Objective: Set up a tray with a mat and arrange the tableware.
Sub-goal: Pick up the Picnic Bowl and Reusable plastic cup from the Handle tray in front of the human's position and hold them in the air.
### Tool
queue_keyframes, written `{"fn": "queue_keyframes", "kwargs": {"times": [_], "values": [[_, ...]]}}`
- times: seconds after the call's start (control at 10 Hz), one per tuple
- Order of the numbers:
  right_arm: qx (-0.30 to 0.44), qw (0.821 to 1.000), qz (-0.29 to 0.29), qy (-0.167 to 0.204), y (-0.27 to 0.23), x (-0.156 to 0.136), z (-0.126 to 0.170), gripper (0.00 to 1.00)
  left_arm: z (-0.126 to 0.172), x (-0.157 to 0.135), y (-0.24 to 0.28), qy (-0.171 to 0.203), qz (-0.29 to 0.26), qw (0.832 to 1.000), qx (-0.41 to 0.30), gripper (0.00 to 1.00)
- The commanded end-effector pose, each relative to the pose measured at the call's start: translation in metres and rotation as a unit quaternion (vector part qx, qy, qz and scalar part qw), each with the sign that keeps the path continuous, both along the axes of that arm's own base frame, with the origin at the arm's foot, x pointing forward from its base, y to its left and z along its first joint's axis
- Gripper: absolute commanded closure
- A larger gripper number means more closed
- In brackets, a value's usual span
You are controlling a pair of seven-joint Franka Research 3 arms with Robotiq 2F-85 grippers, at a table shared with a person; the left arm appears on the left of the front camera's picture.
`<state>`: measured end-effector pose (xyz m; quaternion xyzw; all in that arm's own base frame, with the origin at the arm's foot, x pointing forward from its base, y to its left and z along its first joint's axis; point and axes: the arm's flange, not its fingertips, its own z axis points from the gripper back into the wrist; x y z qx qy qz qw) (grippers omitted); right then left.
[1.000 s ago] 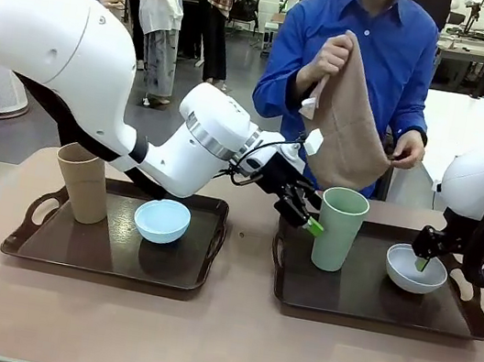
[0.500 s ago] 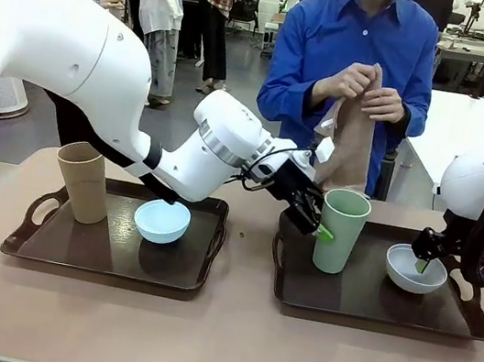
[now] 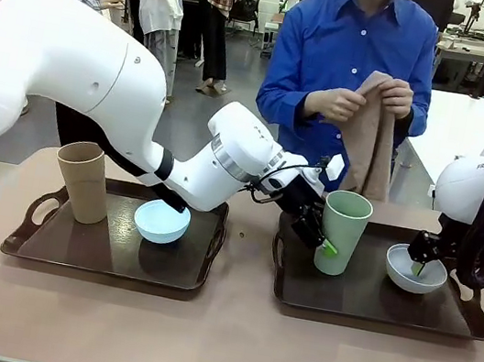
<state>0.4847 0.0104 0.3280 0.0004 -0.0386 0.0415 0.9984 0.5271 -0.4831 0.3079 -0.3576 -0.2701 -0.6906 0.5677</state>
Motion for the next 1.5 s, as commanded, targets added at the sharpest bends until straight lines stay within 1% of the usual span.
{"fn": "queue_keyframes", "kwargs": {"times": [0.0,0.1,0.2,0.3,0.4,0.5,0.6,0.7,0.8,0.9,1.0,1.1,1.3,1.4], "values": [[0.017,1.000,0.017,-0.015,0.000,0.001,-0.008,0.00,0.000,0.004,-0.008,-0.011,0.029,1.000,-0.002,0.00],[0.018,1.000,0.017,-0.015,0.000,0.001,-0.009,0.59,-0.002,0.003,-0.008,-0.017,0.052,0.998,-0.005,0.34],[0.017,1.000,0.020,-0.016,-0.001,0.000,-0.008,0.59,-0.002,0.004,-0.007,-0.020,0.059,0.998,-0.006,0.53],[0.017,0.999,0.022,-0.016,-0.001,0.000,-0.009,1.00,-0.002,0.003,-0.006,-0.020,0.059,0.998,-0.006,0.87],[0.016,0.999,0.022,-0.016,-0.002,0.000,-0.009,0.62,-0.001,0.002,-0.006,-0.020,0.059,0.998,-0.004,1.00],[0.017,0.999,0.023,-0.015,-0.002,-0.001,-0.010,1.00,-0.001,0.001,-0.005,-0.018,0.058,0.998,-0.003,1.00],[0.016,1.000,0.022,-0.015,-0.005,0.000,-0.010,1.00,-0.002,0.003,-0.005,-0.016,0.055,0.998,-0.004,1.00],[0.017,1.000,0.022,-0.015,-0.007,-0.001,-0.010,1.00,-0.002,0.002,-0.003,-0.012,0.056,0.998,-0.005,0.69],[0.018,0.999,0.022,-0.015,-0.007,-0.001,-0.011,1.00,-0.002,0.002,-0.001,-0.010,0.056,0.998,-0.004,0.69],[0.017,1.000,0.020,-0.014,-0.008,-0.001,-0.010,1.00,-0.002,0.001,-0.001,-0.009,0.057,0.998,-0.003,1.00],[0.015,1.000,0.022,-0.014,-0.008,-0.001,-0.010,1.00,-0.002,0.001,-0.001,-0.004,0.058,0.998,-0.001,0.69],[0.013,1.000,0.024,-0.014,-0.008,-0.001,-0.010,1.00,-0.002,0.000,0.000,-0.002,0.058,0.998,0.001,1.00],[0.011,1.000,0.025,-0.010,-0.007,-0.002,-0.010,1.00,-0.001,-0.002,0.003,0.001,0.058,0.998,0.005,1.00],[0.007,1.000,0.017,-0.006,-0.007,-0.001,-0.010,1.00,0.000,-0.002,0.003,-0.004,0.057,0.998,0.012,0.71]]}}
